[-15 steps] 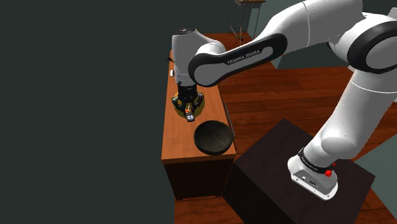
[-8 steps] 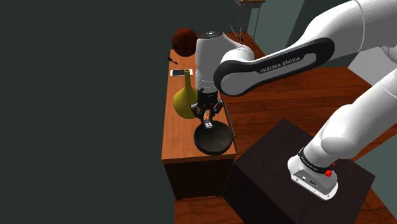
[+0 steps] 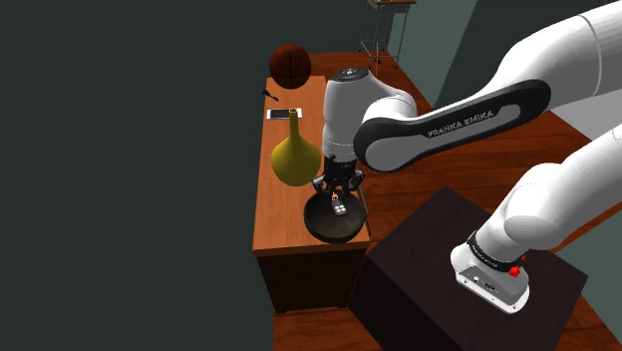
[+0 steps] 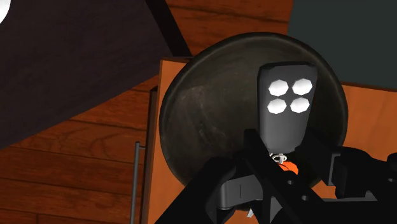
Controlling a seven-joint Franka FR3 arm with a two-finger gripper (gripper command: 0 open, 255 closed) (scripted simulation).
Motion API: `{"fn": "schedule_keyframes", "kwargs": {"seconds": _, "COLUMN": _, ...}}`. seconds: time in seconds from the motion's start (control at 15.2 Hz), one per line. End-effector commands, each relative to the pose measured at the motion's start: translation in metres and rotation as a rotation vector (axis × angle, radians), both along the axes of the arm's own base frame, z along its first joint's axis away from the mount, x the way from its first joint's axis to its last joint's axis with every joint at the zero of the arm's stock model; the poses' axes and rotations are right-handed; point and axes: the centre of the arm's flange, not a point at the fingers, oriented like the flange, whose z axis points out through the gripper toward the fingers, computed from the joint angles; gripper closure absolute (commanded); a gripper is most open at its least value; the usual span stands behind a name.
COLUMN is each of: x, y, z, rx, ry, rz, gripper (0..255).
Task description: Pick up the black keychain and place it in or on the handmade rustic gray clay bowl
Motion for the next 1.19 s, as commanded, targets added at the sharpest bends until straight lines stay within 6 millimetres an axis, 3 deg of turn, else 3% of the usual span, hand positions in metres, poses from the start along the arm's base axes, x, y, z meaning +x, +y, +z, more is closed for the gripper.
{"fn": "schedule_keyframes", "kwargs": {"seconds": 0.0, "x": 0.001, "y": 0.000, "z": -0.009, "rx": 0.000, "ry": 0.000, "rz": 0.000, "gripper": 255}}
{"fn": "schedule_keyframes", "kwargs": {"seconds": 0.59, "x": 0.001, "y": 0.000, "z": -0.056, "rx": 0.000, "ry": 0.000, "rz": 0.000, "gripper": 255}}
{"fn": "schedule_keyframes", "kwargs": {"seconds": 1.12, "x": 0.001, "y": 0.000, "z": -0.056, "rx": 0.000, "ry": 0.000, "rz": 0.000, "gripper": 255}}
